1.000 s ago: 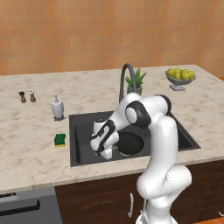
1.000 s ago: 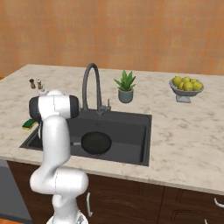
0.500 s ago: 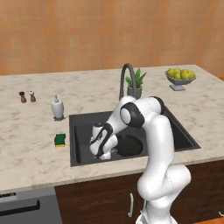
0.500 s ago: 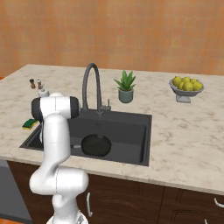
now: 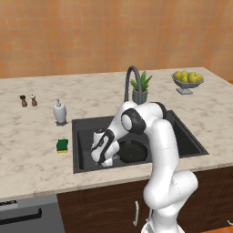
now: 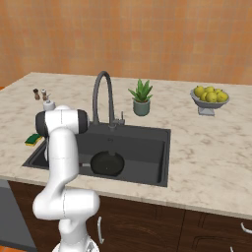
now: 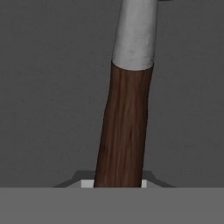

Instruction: Pick the pan and sponge and place them into the sink. Then turn on the water.

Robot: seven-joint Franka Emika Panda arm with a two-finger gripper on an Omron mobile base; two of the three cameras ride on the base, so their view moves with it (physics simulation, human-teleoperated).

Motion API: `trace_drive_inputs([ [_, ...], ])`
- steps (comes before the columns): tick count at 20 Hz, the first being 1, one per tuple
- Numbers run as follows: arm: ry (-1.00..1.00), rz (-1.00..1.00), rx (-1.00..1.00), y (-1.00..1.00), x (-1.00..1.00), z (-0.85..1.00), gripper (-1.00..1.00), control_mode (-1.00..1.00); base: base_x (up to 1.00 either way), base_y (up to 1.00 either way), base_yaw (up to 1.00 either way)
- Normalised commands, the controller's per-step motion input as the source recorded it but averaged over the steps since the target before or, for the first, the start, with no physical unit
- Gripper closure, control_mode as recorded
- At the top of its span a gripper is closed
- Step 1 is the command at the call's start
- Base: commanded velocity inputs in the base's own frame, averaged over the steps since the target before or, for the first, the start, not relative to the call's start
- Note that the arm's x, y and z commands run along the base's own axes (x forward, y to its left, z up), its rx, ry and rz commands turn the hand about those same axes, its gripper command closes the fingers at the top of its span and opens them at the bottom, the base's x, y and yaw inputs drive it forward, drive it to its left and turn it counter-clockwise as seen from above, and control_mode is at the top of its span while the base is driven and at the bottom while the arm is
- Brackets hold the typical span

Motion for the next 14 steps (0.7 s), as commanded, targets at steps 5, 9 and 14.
trace_drive_inputs([
  [5, 0.00, -0.01, 0.00, 0.01, 0.00, -0.15, 1.00, -1.00, 0.00, 0.00, 0.00],
  [9, 0.00, -0.13, 0.00, 0.07, 0.00, -0.13, 1.00, -1.00, 0.00, 0.00, 0.00],
  [14, 0.00, -0.25, 0.00, 0.03, -0.05, -0.01, 1.00, -1.00, 0.00, 0.00, 0.00],
])
